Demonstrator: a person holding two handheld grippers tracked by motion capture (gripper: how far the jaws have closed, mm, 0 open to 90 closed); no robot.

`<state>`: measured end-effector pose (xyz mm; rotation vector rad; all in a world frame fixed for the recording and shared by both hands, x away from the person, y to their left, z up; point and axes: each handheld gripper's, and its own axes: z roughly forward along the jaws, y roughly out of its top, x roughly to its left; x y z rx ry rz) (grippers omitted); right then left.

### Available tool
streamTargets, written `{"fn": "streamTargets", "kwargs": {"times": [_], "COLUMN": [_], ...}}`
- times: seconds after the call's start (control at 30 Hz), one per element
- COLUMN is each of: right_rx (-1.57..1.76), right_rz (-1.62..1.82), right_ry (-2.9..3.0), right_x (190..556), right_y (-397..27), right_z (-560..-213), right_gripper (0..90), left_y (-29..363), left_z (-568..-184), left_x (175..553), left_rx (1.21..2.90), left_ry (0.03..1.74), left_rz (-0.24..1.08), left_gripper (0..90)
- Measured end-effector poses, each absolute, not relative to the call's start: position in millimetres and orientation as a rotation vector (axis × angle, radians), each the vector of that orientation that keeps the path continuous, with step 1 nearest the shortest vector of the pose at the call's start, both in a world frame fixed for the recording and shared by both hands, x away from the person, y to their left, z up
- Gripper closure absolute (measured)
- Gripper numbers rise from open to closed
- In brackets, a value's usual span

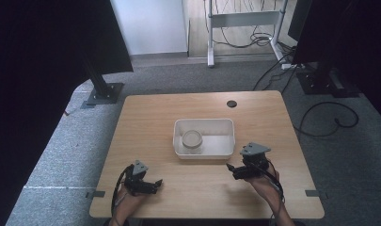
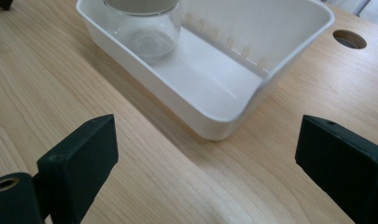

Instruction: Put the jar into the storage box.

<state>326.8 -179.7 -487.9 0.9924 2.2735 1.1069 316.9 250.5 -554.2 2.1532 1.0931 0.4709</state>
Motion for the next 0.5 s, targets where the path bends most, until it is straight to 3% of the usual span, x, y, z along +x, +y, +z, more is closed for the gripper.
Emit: {"fn": "streamTargets", "kwargs": {"times": [0.5], "right_rx": [1.063], "right_rz": [1.1], "right_ry": [2.252], "right_x": [313], "right_y": [-204], "right_z": [-503], "right_gripper": [4.9], "left_y": [250], "left_z": [-554], "left_x": [317], "left_rx": [2.153], "left_ry": [1.093], "left_rz": [0.471], "left_gripper": [0.0]}}
